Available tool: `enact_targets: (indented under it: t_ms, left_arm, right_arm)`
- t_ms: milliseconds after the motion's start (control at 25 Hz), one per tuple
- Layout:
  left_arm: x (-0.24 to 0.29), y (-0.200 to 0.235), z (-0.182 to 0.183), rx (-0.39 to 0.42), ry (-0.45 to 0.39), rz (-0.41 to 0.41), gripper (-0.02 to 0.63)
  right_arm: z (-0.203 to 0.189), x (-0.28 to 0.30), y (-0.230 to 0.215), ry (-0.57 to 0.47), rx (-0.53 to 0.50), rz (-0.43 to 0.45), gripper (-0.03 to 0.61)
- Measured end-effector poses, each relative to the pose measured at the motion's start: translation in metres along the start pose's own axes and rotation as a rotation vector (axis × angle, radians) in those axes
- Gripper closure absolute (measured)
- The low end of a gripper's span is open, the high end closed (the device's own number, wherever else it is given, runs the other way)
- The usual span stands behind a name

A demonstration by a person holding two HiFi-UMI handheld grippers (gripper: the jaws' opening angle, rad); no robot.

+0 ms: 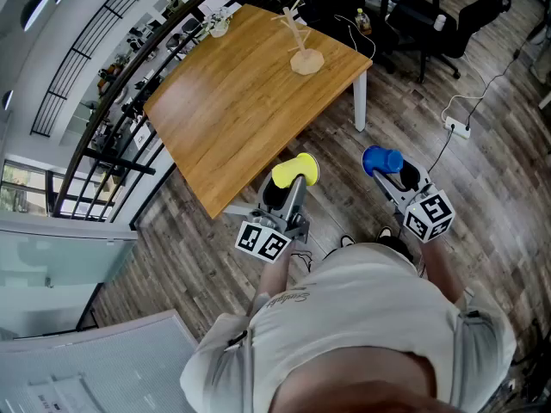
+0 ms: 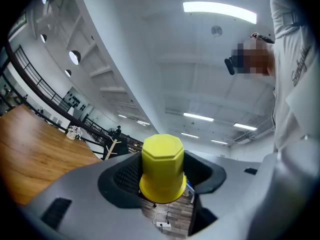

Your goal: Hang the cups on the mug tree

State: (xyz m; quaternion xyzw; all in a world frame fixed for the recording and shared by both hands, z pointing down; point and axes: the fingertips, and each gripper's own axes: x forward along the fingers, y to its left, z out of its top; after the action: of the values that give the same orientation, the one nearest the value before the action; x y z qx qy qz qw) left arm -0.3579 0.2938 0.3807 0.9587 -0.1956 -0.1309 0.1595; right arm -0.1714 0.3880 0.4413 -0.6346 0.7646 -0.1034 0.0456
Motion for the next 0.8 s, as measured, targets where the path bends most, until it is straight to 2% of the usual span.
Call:
enact_targets:
  t_ms: [160,320,560,800]
  left_arm:
    - [-0.009,0.008,-0.006,-0.005,-0.009,-0.017,0.356]
    - [-0.016,0.022,-0.007,-0.094,-0.068,-0.034,0.356]
    - [-0.022,0.045,-0.018,-0.090,-0.045,-0.022,0.356]
    - [0.003,0.051,-0.039,-0.091,0.000,-0.024,0.356]
  right_arm:
    - [-0.010,0.002,0.006,0.006,-0.023,-0.017,0.339]
    - [-0.020,0.005,0.009,0.027,0.018,-0.037,0.339]
    - [-0.016,0.011,0.004,0.030,0.007,-0.066,0.337]
    - [-0.027,0.013,-0.014,0.075,0.004,-0.060,0.337]
